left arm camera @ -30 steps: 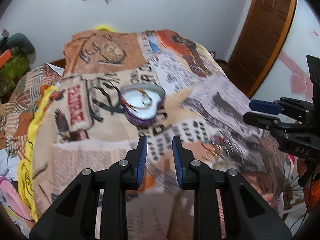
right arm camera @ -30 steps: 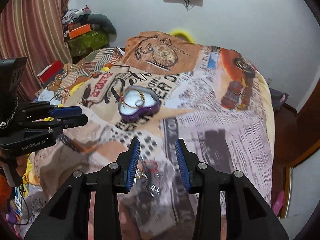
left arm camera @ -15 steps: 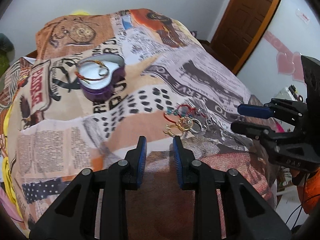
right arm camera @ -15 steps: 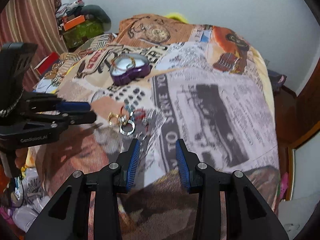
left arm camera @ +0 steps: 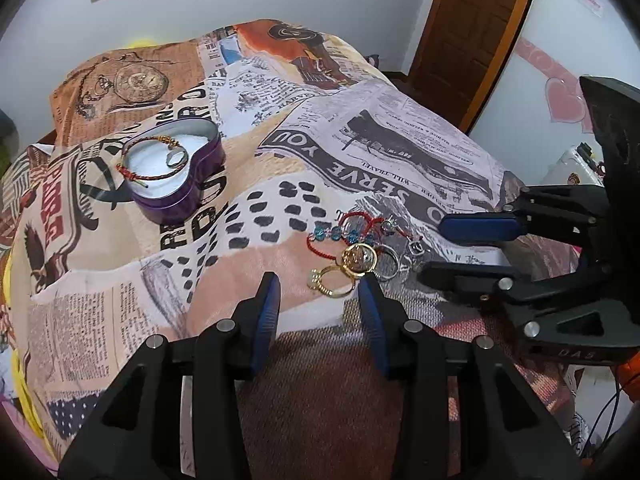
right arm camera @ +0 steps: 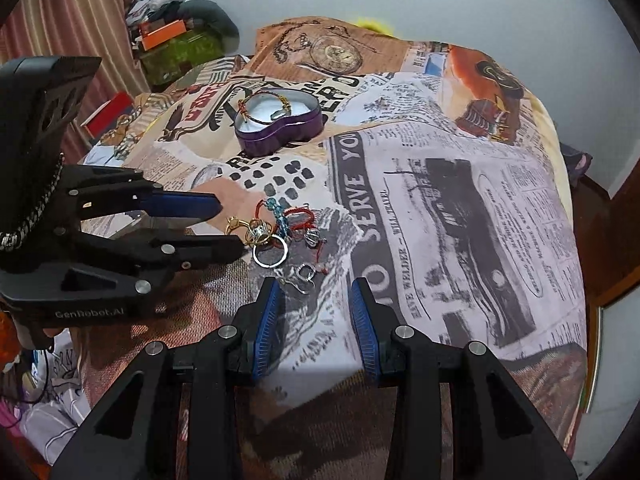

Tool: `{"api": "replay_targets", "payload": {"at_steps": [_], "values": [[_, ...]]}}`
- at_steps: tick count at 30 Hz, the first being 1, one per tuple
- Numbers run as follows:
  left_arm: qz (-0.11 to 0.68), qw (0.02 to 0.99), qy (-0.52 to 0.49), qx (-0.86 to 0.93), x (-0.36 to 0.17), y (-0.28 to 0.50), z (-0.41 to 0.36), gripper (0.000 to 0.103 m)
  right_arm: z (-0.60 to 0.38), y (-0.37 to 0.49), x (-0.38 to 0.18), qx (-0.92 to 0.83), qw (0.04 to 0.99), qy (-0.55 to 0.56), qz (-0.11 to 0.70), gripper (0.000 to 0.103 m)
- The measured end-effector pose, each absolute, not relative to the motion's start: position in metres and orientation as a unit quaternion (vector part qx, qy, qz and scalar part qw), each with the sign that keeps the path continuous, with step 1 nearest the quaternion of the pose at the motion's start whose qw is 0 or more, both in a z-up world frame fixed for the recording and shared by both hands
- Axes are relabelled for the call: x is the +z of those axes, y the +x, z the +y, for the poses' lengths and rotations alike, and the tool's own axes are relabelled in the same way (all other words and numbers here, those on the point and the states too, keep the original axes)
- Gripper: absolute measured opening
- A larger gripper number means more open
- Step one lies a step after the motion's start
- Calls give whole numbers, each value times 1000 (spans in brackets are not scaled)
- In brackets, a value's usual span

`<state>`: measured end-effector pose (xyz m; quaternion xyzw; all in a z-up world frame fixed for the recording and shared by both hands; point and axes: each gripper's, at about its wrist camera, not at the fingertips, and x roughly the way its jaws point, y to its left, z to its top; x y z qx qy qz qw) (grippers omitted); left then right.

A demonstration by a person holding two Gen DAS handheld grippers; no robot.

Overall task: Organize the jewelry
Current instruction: 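Move both open tools back over the jewelry pile, then close the left tool on a gold ring while the right tool grasps a small silver ring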

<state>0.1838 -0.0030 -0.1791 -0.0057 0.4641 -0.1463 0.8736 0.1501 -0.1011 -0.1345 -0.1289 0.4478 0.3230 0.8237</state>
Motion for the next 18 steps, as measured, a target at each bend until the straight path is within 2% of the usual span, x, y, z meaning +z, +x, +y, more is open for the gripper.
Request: {"api": "replay_targets", "payload": {"at_steps": [6,11,15,18], "values": [[453,879,3,-151,-183,185,-7,41,-97,152,-140,338,820,-132,442,34],[442,884,11,-153,-186,184,-9,39,-94,154,-141,342,820,-133,440,29],[439,884,4,-157,-185,184,-8,28,-97,158,-140,339,821,-122,443,21],[439,884,-3,-158,-185,185,-7,25,-100,162,-140,339,821,-107,447,17]]}}
